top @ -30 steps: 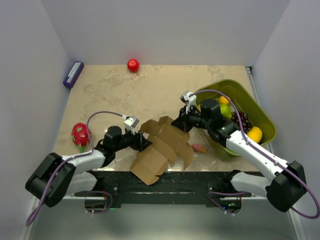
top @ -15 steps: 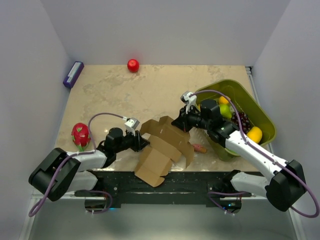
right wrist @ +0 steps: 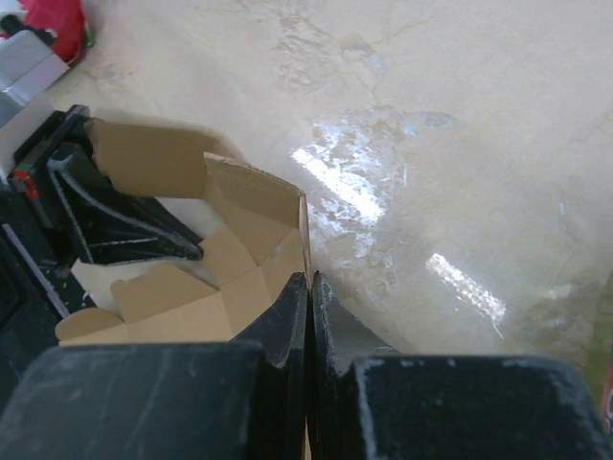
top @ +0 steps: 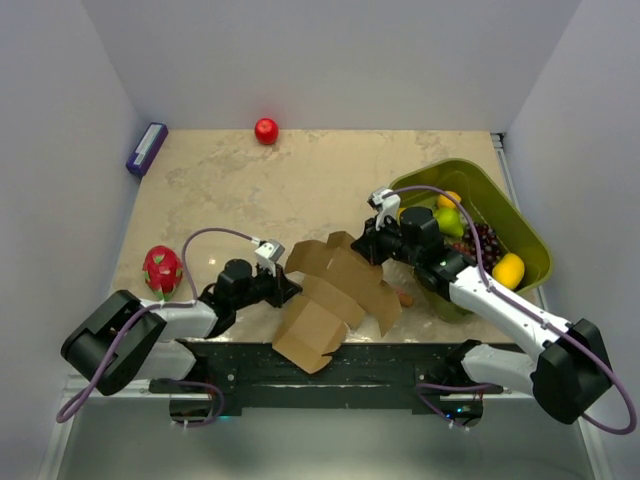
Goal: Fold the paper box
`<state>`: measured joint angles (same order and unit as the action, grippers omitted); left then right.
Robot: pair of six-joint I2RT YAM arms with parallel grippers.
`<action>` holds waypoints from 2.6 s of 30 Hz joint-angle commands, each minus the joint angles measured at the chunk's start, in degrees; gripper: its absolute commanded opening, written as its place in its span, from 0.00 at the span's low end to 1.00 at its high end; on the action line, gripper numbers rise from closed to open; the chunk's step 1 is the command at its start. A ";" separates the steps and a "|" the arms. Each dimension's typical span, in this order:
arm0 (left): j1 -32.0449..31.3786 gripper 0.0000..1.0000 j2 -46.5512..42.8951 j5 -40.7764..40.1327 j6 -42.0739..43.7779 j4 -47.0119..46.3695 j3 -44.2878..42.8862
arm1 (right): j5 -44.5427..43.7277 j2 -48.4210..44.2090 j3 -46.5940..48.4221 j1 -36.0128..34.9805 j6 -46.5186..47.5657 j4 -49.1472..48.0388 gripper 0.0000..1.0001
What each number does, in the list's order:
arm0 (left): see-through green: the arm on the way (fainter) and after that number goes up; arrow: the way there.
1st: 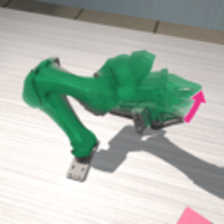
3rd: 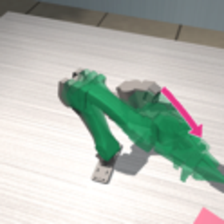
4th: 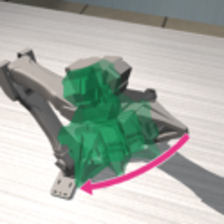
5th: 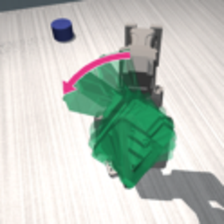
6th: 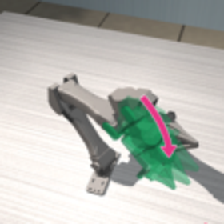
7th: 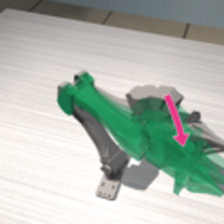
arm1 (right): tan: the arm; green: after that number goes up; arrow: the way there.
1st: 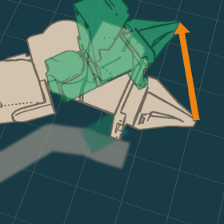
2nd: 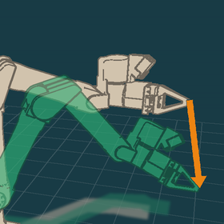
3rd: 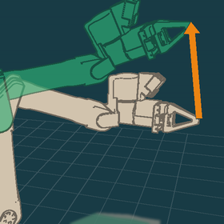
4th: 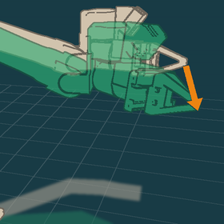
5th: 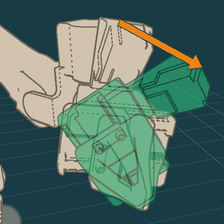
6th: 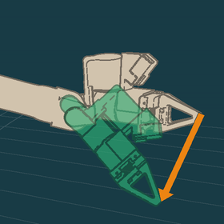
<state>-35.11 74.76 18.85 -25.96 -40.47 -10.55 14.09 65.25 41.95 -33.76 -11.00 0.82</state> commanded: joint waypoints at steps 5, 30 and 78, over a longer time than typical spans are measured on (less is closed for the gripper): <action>-0.92 0.00 -2.42 -2.77 -0.32 -2.86 -0.88 | -12.94 -3.73 -0.21 -0.26 -3.85 -1.70 0.00; -8.04 0.00 -2.96 -10.23 1.70 5.49 -6.24 | -26.81 -0.74 -0.73 -0.87 -19.22 -2.93 0.00; -16.21 0.00 -1.20 -30.37 -11.13 8.13 -6.77 | -21.03 13.84 0.85 -18.10 -34.61 -11.19 0.81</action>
<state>-50.83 74.37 -9.26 -36.97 -29.08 -17.34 -7.42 76.31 41.50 -51.53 -40.36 -4.51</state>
